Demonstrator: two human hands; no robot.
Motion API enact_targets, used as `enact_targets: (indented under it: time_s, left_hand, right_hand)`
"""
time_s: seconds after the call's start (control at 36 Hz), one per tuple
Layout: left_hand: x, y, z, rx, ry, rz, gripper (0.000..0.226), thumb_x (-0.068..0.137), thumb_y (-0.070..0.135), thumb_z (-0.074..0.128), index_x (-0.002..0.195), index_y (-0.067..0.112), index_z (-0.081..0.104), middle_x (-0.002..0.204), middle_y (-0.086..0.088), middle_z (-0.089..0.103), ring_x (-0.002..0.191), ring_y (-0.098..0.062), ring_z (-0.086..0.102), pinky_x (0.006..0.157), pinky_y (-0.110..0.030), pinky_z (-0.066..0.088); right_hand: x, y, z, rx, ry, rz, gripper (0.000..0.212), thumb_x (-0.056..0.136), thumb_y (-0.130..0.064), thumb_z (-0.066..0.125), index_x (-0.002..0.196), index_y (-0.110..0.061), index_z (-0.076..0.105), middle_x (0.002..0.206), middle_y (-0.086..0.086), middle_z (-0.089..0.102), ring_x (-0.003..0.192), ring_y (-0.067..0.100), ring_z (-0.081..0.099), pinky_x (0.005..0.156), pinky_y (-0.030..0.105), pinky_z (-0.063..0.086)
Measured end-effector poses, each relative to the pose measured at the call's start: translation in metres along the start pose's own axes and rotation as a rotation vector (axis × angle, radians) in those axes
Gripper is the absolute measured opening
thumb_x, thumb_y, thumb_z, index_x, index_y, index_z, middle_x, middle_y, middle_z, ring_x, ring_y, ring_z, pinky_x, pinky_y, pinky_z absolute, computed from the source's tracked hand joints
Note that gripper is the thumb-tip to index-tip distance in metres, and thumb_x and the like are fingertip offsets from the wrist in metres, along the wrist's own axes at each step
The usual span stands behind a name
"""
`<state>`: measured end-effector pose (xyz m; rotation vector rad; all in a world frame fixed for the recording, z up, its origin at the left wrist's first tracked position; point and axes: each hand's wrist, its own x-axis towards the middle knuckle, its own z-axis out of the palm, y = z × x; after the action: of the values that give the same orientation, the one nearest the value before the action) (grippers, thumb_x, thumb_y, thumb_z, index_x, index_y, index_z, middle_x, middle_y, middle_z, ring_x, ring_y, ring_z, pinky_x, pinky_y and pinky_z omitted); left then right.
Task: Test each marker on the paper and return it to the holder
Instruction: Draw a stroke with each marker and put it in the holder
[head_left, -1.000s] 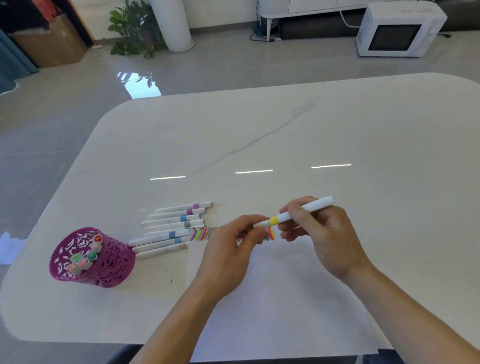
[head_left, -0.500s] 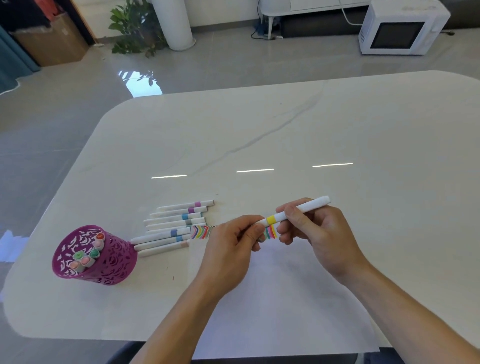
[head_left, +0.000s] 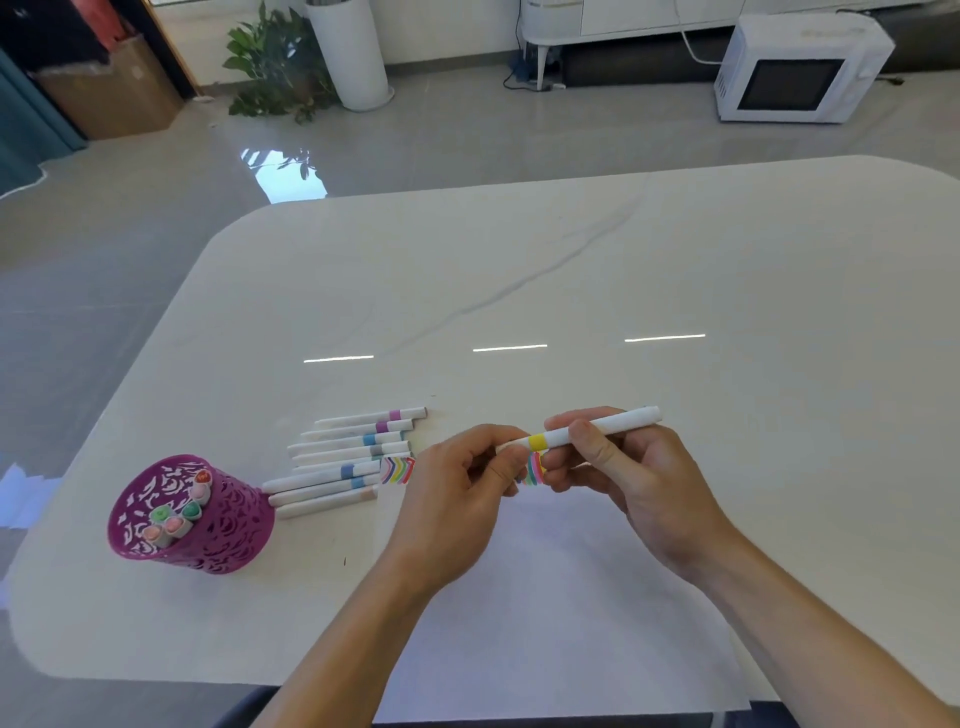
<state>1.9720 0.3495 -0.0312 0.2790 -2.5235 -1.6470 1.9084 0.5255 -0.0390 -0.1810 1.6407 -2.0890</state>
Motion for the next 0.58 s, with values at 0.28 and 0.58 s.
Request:
enact_targets:
  time_s: [0.28, 0.58]
  left_hand:
    - [0.002, 0.001, -0.009, -0.196, 0.260, 0.097, 0.018, 0.089, 0.017, 0.073, 0.098, 0.032, 0.073, 0.097, 0.007, 0.074, 0.088, -0.015, 0.070, 0.079, -0.023, 0.054]
    - [-0.001, 0.000, -0.032, 0.008, 0.606, 0.284, 0.024, 0.096, 0.012, 0.067, 0.112, 0.030, 0.066, 0.112, 0.009, 0.072, 0.105, -0.022, 0.069, 0.089, -0.044, 0.056]
  right_hand:
    - [0.006, 0.002, -0.006, -0.028, -0.012, 0.319, 0.024, 0.097, -0.024, 0.070, 0.106, -0.002, 0.074, 0.085, 0.015, 0.075, 0.073, 0.023, 0.071, 0.067, 0.028, 0.060]
    - [0.008, 0.015, -0.005, -0.337, 0.028, 0.376, 0.013, 0.100, -0.015, 0.064, 0.103, -0.004, 0.070, 0.077, 0.007, 0.076, 0.066, 0.019, 0.070, 0.065, 0.030, 0.059]
